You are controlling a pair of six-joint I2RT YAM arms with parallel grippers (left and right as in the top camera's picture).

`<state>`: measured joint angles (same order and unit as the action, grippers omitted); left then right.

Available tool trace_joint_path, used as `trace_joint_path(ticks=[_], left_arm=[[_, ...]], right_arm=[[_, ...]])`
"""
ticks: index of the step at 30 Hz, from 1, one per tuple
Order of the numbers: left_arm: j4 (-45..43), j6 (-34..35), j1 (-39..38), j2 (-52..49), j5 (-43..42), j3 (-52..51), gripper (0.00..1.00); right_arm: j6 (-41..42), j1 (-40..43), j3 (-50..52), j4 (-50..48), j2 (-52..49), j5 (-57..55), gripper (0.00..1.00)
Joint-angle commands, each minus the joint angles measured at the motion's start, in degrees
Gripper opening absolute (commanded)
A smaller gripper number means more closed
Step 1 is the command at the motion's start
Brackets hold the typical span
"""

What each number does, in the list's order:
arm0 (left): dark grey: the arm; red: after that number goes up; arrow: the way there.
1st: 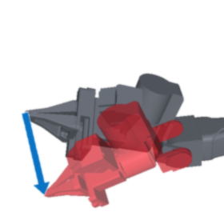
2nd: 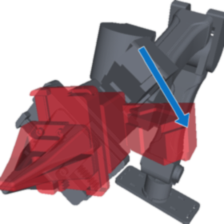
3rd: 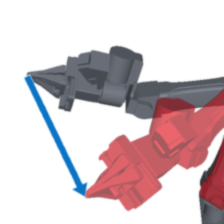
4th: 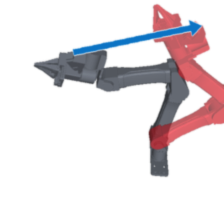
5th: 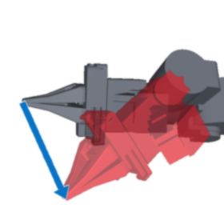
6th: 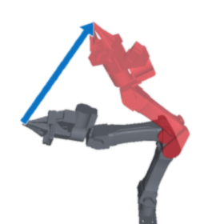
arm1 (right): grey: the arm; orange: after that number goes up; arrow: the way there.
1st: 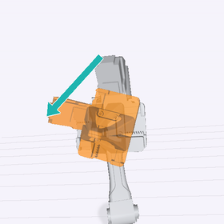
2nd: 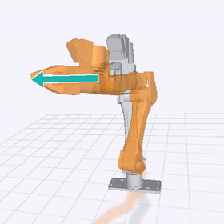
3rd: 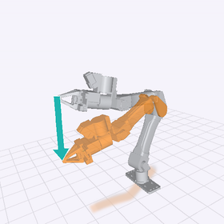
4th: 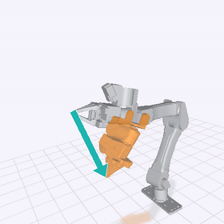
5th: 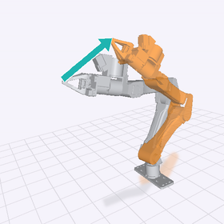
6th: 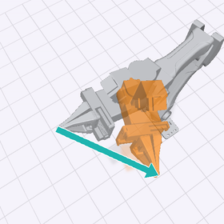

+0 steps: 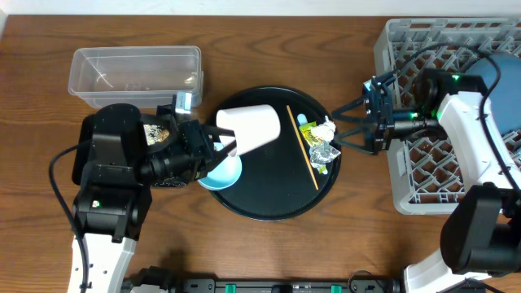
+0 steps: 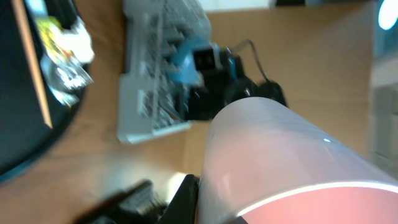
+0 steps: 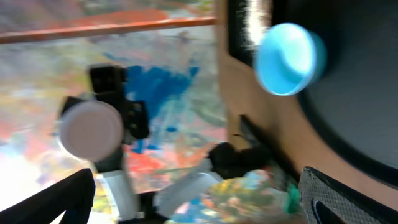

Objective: Sort waste into correct bins and load items into the dishwasher rack
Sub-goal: 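Move the right gripper to the held pink cup and grasp its base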

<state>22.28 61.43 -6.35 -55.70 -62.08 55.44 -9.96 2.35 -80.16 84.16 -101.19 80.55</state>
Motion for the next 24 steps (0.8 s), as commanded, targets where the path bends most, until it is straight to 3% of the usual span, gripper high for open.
trace_joint_path(ticks=[1,5,14,24], left_arm=[[-0.15,3.96,0.17,-0.33,-6.1,1.05,0.06],[-0.2,7.43,-1.64,-1.2,-5.75,1.05,0.06],[-0.33,7.45,-3.23,-5.81,-0.42,1.05,0.06],[-4.35,7.67,-6.32,-10.21,-0.48,1.05,0.06]], right_arm=[[-1.11,-2.56,-0.02,-0.15,0.66,8.85,0.99],[4.07,-4.87,-0.04,-0.17,0.66,8.85,0.99],[10.54,-8.83,-1.25,-0.11,0.68,8.85,0.99],[10.38,-10.8,-9.97,1.11,3.3,8.7,0.99]])
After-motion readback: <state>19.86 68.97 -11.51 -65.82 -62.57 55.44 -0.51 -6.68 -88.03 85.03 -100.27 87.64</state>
